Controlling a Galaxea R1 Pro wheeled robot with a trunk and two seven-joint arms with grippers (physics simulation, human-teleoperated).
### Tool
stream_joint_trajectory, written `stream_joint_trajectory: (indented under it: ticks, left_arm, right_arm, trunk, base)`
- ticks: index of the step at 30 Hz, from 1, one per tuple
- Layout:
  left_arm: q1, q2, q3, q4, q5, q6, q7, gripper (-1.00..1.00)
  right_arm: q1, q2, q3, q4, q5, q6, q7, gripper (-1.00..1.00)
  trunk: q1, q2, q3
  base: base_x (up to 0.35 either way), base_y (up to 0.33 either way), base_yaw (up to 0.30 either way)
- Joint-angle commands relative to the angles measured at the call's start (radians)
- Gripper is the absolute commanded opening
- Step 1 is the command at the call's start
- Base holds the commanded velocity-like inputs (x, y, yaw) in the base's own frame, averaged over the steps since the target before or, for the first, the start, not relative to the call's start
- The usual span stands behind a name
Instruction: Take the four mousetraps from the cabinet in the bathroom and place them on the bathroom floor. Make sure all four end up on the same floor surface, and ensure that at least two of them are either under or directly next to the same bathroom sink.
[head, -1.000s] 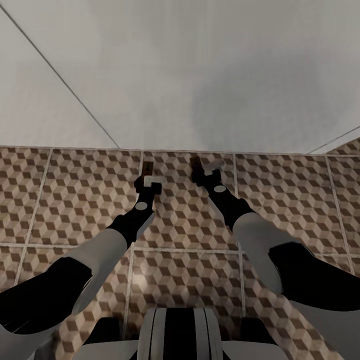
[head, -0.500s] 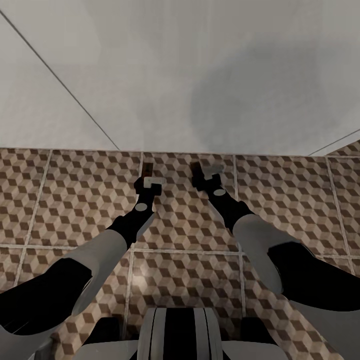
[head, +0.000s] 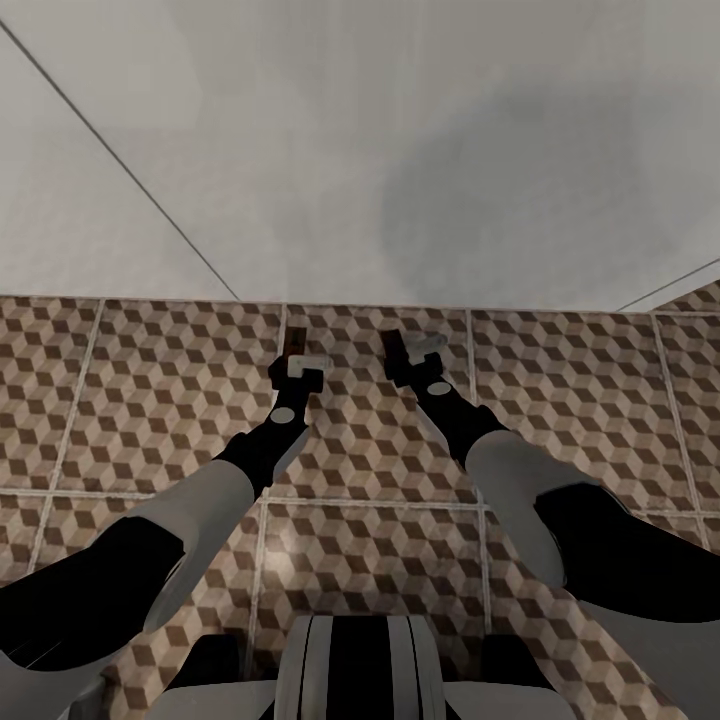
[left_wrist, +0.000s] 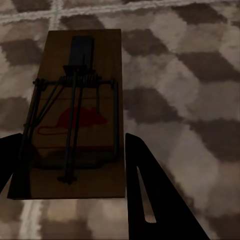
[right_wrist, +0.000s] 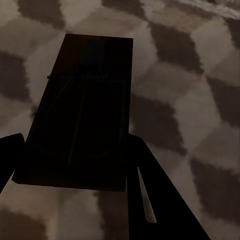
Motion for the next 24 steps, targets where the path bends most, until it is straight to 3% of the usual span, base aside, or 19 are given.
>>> stream_joint_trajectory:
  ticks: [1,12,24]
  left_arm:
    - [-0.001,0.000,-0.009,0.002,0.007,-0.003,0.008,-1.00]
    - [-0.001,0.000,-0.010,0.051,0.008,-0.100,0.008,-1.00]
    - [-0.001,-0.001,-0.011,0.057,0.007,-0.110,0.008,-1.00]
  right_arm:
    - [-0.001,0.000,0.001,0.002,0.007,-0.003,-0.003,-1.00]
    - [-0.001,0.000,0.001,0.003,0.007,-0.015,-0.003,-1.00]
    - [-0.001,0.000,0.002,0.003,0.007,-0.015,-0.003,-1.00]
  trunk:
    - [0.000,0.000,0.000]
    - [0.000,0.000,0.000]
    - [0.000,0.000,0.000]
  base:
    - [0.000,0.000,0.000]
    - [0.000,0.000,0.000]
    - [0.060,0.000,0.000]
